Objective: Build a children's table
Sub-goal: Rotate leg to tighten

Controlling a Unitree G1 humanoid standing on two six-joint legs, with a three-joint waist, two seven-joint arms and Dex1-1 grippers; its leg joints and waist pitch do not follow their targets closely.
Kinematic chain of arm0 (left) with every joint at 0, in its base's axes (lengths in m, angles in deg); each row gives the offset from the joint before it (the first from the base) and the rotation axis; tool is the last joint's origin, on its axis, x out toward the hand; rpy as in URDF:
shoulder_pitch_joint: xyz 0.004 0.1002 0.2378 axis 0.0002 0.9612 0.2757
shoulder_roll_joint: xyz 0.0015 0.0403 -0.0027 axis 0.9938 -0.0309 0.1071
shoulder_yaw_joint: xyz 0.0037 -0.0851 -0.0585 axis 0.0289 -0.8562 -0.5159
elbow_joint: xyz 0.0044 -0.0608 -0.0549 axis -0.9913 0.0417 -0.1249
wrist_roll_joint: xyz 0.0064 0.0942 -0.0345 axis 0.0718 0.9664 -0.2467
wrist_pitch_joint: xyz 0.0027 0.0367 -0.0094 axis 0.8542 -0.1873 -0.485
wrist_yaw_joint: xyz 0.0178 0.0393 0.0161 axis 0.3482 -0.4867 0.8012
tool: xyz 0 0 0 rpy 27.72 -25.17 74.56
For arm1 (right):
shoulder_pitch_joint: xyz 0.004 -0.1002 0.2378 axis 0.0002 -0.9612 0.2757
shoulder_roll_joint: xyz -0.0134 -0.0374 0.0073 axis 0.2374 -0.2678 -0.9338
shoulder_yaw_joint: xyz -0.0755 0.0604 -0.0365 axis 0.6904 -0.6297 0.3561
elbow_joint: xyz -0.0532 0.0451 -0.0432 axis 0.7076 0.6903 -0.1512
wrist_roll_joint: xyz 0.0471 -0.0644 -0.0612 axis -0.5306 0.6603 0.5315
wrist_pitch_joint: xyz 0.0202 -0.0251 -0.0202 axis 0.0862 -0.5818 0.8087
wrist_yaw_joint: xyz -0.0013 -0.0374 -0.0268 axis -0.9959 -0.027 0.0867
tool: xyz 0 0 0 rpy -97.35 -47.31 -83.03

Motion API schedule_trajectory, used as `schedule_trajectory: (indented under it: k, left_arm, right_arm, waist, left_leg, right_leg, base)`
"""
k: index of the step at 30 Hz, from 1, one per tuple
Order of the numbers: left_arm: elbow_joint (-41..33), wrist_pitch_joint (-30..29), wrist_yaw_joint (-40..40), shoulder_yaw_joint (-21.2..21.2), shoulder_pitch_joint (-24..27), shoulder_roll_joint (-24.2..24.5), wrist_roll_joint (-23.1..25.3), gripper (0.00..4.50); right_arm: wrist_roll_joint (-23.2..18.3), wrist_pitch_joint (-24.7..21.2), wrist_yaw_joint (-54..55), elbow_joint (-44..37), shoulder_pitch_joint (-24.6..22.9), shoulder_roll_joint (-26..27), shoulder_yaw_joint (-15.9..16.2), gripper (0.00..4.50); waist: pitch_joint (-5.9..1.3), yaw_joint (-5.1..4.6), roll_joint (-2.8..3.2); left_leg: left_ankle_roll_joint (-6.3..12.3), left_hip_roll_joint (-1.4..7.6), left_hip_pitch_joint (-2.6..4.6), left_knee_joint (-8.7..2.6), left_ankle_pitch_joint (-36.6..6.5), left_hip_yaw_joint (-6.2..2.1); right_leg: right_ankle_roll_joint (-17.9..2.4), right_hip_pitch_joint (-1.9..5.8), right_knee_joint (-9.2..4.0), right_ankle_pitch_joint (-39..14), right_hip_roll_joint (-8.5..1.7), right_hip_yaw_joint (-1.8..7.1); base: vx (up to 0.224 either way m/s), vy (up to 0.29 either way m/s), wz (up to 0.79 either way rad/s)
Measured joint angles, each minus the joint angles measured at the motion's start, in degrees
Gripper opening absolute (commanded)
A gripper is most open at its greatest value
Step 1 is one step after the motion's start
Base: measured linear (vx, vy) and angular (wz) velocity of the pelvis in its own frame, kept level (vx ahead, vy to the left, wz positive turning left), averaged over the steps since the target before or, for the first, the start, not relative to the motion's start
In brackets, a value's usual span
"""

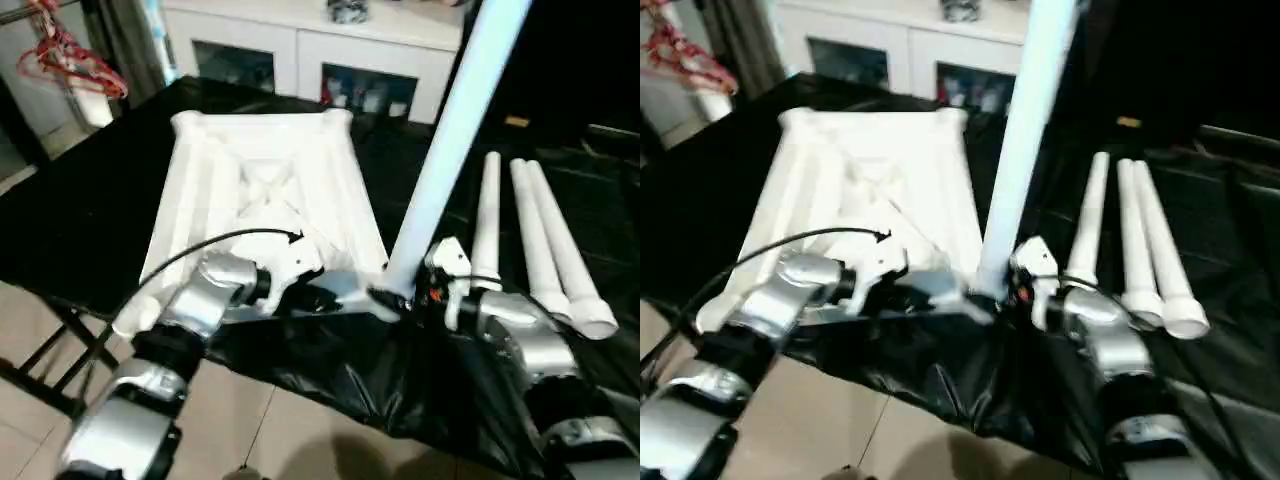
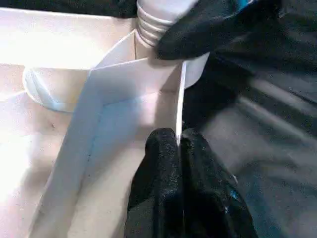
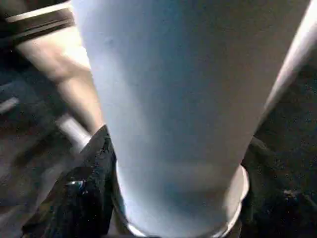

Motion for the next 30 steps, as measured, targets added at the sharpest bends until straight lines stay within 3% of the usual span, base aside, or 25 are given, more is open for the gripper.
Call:
schedule_trajectory:
  k: [6,9,16,20,30]
  left_arm:
    - [1.55,-1.47,9.3,-0.46,-0.81,-4.36,1.48,0.0]
    - [1.59,-1.18,9.75,-0.4,-0.88,-4.74,1.81,0.0]
    - [2.81,0.31,10.66,0.24,-1.59,-5.33,2.06,0.0]
    - [3.21,1.63,10.84,0.89,-1.93,-6.07,2.82,0.0]
    - [5.16,4.26,11.78,0.87,-2.71,-5.88,2.91,0.0]
  right_arm:
    - [1.12,1.45,17.55,3.01,1.79,5.56,-3.07,2.76]
    - [1.19,1.95,19.09,3.0,1.77,5.9,-3.27,3.45]
    - [1.7,2.45,19.94,2.74,1.73,6.15,-3.52,3.87]
    - [2.25,1.81,17.76,-1.54,-0.98,3.23,-2.83,3.87]
    - [-0.78,-4.18,3.72,-15.57,-8.96,-6.74,-1.82,3.87]
  waist:
    - [-0.12,-0.19,0.25]
    - [-0.11,-0.1,0.36]
    - [-0.12,0.03,0.58]
    - [-0.08,0.78,0.56]
    - [-0.01,0.77,0.65]
  left_leg:
    - [-0.01,-0.05,0.11,-0.15,0.0,0.0]
    - [-0.01,-0.05,0.09,-0.15,0.01,0.0]
    - [-0.01,-0.06,-0.01,-0.16,0.01,0.0]
    - [0.03,-0.06,-0.21,-0.16,0.03,0.01]
    - [0.17,-0.06,-0.39,-0.16,0.11,0.02]
  right_leg:
    - [0.04,0.05,0.0,0.03,-0.02,0.02]
    - [0.03,0.06,0.0,0.05,-0.02,0.02]
    - [-0.2,0.04,0.0,0.19,-0.02,0.06]
    - [-0.15,0.01,-0.02,0.16,-0.03,0.09]
    - [0.12,-0.09,0.0,0.0,-0.02,0.1]
  base:
    - [0.0,0.0,0.0]
    - [0.0,0.0,0.0]
    - [0.0,0.0,0.0]
    - [0.0,0.0,0.0]
    - [0.0,0.0,0.0]
